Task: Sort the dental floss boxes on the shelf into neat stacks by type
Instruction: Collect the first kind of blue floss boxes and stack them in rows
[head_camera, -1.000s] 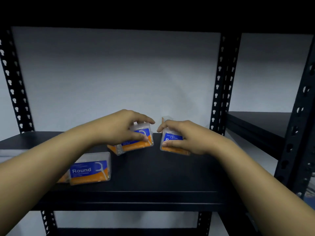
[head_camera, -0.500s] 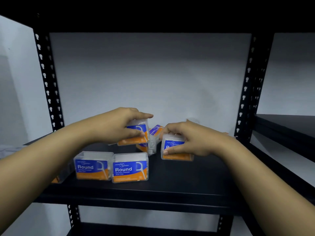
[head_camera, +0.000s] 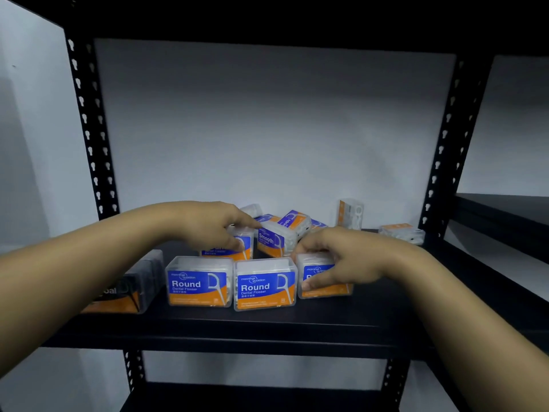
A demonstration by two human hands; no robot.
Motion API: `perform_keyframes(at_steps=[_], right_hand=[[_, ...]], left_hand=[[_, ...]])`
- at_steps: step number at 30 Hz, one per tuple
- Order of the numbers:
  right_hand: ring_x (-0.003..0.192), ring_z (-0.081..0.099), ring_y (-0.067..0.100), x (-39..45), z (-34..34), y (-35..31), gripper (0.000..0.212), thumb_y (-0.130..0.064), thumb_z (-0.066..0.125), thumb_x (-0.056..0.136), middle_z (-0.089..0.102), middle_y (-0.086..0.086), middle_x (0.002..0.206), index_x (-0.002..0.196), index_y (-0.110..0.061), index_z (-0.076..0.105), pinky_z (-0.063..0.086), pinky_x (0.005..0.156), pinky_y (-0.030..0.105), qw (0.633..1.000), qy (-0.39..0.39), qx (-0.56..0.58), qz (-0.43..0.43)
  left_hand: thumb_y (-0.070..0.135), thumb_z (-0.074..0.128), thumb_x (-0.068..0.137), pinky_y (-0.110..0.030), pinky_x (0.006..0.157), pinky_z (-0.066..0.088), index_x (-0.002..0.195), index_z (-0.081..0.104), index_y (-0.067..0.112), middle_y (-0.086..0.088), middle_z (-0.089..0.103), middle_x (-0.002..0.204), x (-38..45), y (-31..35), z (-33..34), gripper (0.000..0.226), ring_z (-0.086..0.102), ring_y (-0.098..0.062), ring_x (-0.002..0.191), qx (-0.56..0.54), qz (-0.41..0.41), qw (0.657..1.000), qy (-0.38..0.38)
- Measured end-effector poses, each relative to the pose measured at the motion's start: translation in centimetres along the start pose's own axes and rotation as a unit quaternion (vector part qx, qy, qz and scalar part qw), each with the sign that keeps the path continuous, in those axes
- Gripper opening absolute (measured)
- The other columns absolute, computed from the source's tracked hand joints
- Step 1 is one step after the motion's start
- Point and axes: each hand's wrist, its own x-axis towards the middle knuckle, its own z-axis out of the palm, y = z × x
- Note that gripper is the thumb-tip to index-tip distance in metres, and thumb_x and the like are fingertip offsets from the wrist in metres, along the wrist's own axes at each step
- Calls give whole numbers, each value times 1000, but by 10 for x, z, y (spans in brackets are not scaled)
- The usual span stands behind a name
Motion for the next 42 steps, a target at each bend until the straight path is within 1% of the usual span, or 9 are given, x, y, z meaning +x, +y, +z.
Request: perform_keyframes(at_steps=[6,10,12,14,16,19,23,28,42], right_hand=[[106,65,2,-4,-1,-3,54,-62,76,75,68,-20,116,121,-37,67,55,96,38,1000,-3,23,15],[107,65,3,-8,0,-6,46,-52,81,80,69,-18,117,121,-34,69,55,97,37,999,2,41,17],[106,66,2,-10,0,-6,45,-47,83,80,69,-17,118,120,-33,69,56,97,36,998,4,61,16],[105,68,3,-12,0,-6,45,-46,85,79,69,-16,119,119,-33,69,57,96,38,997,3,76,15],[104,69,4,-13,1,-5,45,-43,84,79,70,-15,119,120,-33,69,58,95,39,997,7,80,17],[104,70,4,-14,2,-5,43,-35,84,81,71,-15,118,121,-33,70,58,96,39,995,7,94,19],[103,71,4,-13,1,-9,41,-32,84,82,73,-15,117,121,-30,71,58,95,38,995,7,96,24],[99,71,4,-13,1,-15,37,-28,84,84,75,-13,114,119,-26,72,59,92,38,996,9,86,24],[100,70,0,-20,2,-26,40,-33,84,83,73,-18,114,121,-30,71,59,93,34,996,14,77,48]], left_hand=[[27,61,99,-15,70,48,149,44,36,8,57,140,5,6,2,54,59,-2,85,35,1,998,-52],[30,63,98,-27,93,52,150,44,35,8,55,143,5,6,-3,55,58,-10,116,46,6,998,-53],[34,63,97,-31,98,52,145,50,33,9,59,138,1,8,-8,50,58,-11,119,53,29,998,24],[37,64,95,-30,90,56,132,62,31,11,66,124,-8,12,-11,37,63,-8,107,38,70,989,125],[44,68,90,-23,78,58,115,71,33,14,72,106,-20,18,-9,27,66,-4,93,8,97,983,156],[62,75,76,-13,70,54,109,71,36,19,71,99,-36,24,3,42,66,3,90,14,91,993,79],[68,81,64,-25,84,59,114,69,36,26,69,102,-41,16,13,60,66,3,95,27,66,996,59],[59,83,69,-27,82,60,103,73,36,26,73,93,-38,6,16,42,69,4,90,2,74,996,45],[48,86,72,-10,67,54,107,73,34,23,75,94,-30,-6,20,40,69,6,87,-41,88,995,38]])
